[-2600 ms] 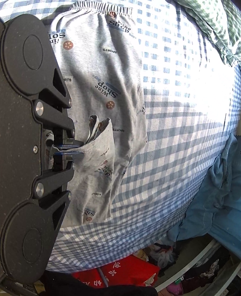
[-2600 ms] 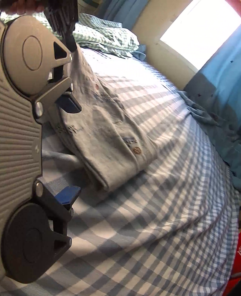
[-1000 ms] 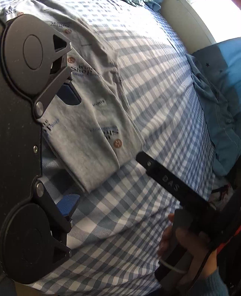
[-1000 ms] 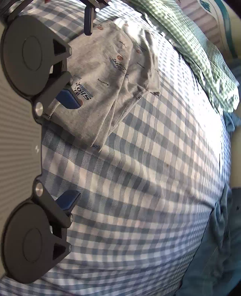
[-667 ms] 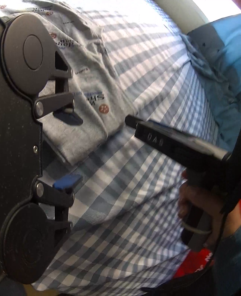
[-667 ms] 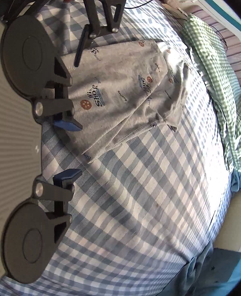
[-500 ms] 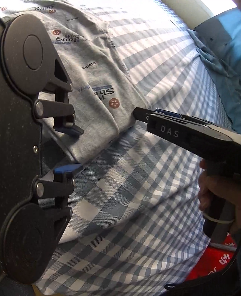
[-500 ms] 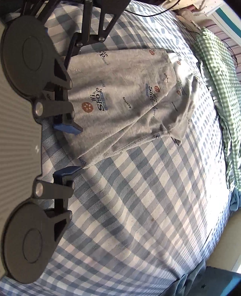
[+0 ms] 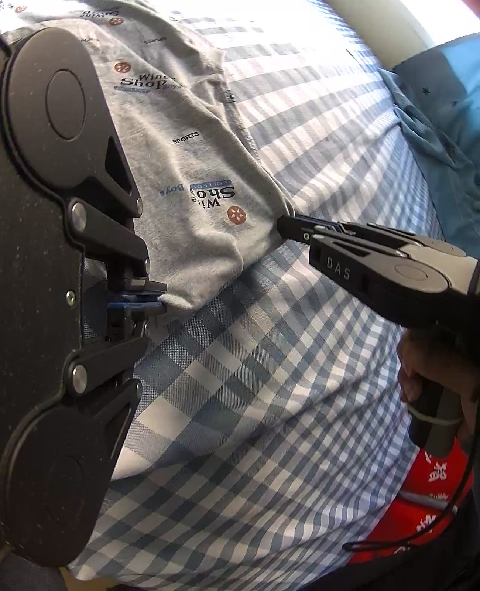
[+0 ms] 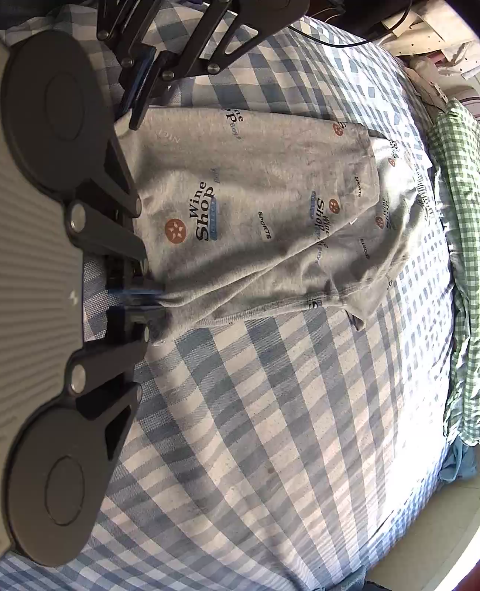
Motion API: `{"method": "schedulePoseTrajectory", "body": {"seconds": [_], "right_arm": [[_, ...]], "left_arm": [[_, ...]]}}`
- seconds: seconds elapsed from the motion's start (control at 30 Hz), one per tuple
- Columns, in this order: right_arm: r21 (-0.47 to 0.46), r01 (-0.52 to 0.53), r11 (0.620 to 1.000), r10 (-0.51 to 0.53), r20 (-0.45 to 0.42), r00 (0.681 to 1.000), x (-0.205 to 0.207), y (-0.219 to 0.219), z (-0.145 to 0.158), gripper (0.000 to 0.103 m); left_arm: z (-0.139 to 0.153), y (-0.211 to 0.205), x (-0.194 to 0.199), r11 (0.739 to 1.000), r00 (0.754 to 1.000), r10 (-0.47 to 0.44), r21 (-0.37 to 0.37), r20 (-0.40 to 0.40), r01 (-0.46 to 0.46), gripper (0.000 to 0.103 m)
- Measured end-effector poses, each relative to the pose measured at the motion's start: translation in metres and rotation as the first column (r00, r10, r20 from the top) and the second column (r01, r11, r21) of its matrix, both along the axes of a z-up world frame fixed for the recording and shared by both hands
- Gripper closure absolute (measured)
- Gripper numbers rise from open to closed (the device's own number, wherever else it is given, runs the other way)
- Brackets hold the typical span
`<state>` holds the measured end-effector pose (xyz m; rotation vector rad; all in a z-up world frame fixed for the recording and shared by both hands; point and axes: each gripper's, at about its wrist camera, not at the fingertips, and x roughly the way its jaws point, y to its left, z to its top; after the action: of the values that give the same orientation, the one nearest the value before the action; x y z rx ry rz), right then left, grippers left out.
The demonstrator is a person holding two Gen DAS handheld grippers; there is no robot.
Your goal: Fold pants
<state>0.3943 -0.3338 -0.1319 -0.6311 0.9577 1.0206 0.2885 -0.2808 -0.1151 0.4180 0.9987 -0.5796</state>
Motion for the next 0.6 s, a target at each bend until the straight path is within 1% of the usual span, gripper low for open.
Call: {"method": "schedulePoseTrajectory", "body": {"seconds": [0.23, 0.37, 0.47, 0.5, 0.53, 0.57, 0.6], "right_arm": [[-0.003, 0.041, 0.999, -0.041, 0.053, 0.998, -0.001, 0.004, 0.009, 0.099], [-0.029, 0.096, 0.995, -0.095, 0.056, 0.994, 0.002, 0.005, 0.004, 0.099], [-0.049, 0.13, 0.99, -0.126, 0.076, 0.989, 0.0, 0.008, -0.001, 0.099], [-0.06, 0.153, 0.986, -0.147, 0.095, 0.985, -0.002, 0.01, -0.003, 0.101], [-0.08, 0.195, 0.977, -0.183, 0.14, 0.973, -0.001, 0.01, -0.005, 0.103], [-0.086, 0.227, 0.97, -0.215, 0.132, 0.968, 0.002, 0.009, -0.005, 0.102], [-0.081, 0.261, 0.962, -0.252, 0.105, 0.962, 0.006, 0.005, -0.003, 0.097]], "left_arm": [[0.0, -0.001, -0.01, 0.999, 0.998, -0.05, 0.021, 0.028, 0.05, 0.102], [-0.009, -0.005, -0.011, 0.997, 0.997, -0.067, 0.041, 0.035, 0.066, 0.102], [-0.015, -0.006, -0.013, 0.996, 0.996, -0.076, 0.058, 0.045, 0.073, 0.101], [-0.016, -0.006, -0.013, 0.996, 0.997, -0.067, 0.057, 0.048, 0.064, 0.1], [-0.016, -0.005, -0.012, 0.997, 0.998, -0.057, 0.051, 0.032, 0.055, 0.098], [-0.015, -0.003, -0.012, 0.998, 0.999, -0.04, 0.039, 0.024, 0.04, 0.09], [-0.013, 0.0, -0.013, 1.0, 1.0, -0.017, 0.021, 0.02, 0.016, 0.084]]}}
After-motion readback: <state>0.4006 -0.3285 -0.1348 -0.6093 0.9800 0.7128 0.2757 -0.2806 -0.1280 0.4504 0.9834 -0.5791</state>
